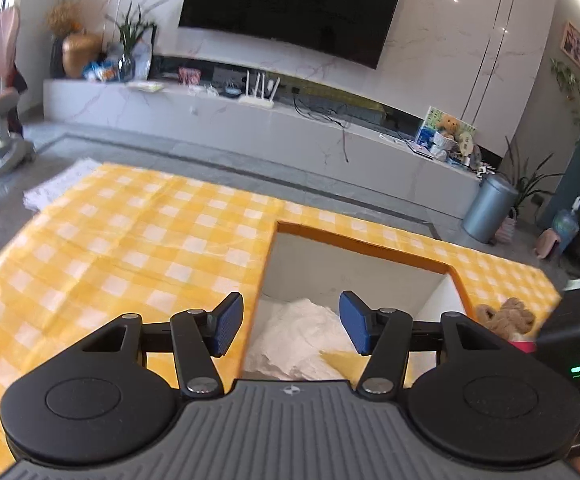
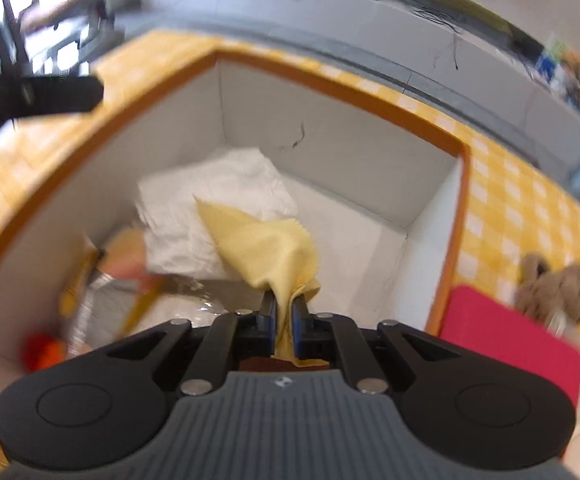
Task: Organize soft objects
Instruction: 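Lower the yellow cloth into the white box and open the right tool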
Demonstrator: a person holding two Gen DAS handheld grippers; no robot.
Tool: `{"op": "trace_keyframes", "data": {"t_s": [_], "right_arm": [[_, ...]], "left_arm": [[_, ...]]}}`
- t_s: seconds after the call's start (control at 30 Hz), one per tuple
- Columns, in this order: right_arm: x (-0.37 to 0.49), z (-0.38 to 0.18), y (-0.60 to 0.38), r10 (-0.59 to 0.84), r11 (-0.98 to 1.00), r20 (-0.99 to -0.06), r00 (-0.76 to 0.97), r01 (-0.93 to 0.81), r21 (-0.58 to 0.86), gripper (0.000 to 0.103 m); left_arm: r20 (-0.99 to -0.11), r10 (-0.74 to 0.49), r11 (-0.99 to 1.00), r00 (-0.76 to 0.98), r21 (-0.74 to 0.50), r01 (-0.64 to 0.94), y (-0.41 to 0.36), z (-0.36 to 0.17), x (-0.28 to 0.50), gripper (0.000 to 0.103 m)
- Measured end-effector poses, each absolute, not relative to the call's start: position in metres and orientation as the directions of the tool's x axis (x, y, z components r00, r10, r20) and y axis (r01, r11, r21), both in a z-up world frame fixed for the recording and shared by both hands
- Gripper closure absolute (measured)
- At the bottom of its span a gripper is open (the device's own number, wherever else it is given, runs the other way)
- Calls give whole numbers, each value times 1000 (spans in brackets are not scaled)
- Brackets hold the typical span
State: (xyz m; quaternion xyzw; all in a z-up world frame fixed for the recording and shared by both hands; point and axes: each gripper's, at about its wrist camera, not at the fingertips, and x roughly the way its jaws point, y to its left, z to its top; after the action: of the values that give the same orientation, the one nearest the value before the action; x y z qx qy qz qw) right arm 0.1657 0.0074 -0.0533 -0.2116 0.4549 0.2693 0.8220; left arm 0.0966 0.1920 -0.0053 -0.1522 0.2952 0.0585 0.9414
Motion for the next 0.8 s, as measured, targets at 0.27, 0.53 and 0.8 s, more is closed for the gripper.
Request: {"op": "trace_keyframes", "data": {"t_s": [0.27,0.53,0.8], "right_arm": [[166,-59,18,175,743,-841,512,-629,-229,90],[150,-40,16,199,732,-796,571,-627,-267,49],[126,-10,13,255,734,-724,641,-615,-286,21]], "left_arm": [[-587,69,963,807,-172,-207,182,-4,96,39],[-602,63,954,796,-198,-225,190,-4,96,40],[-594,60,950,802,-214,-229,190,7,87,40]]}}
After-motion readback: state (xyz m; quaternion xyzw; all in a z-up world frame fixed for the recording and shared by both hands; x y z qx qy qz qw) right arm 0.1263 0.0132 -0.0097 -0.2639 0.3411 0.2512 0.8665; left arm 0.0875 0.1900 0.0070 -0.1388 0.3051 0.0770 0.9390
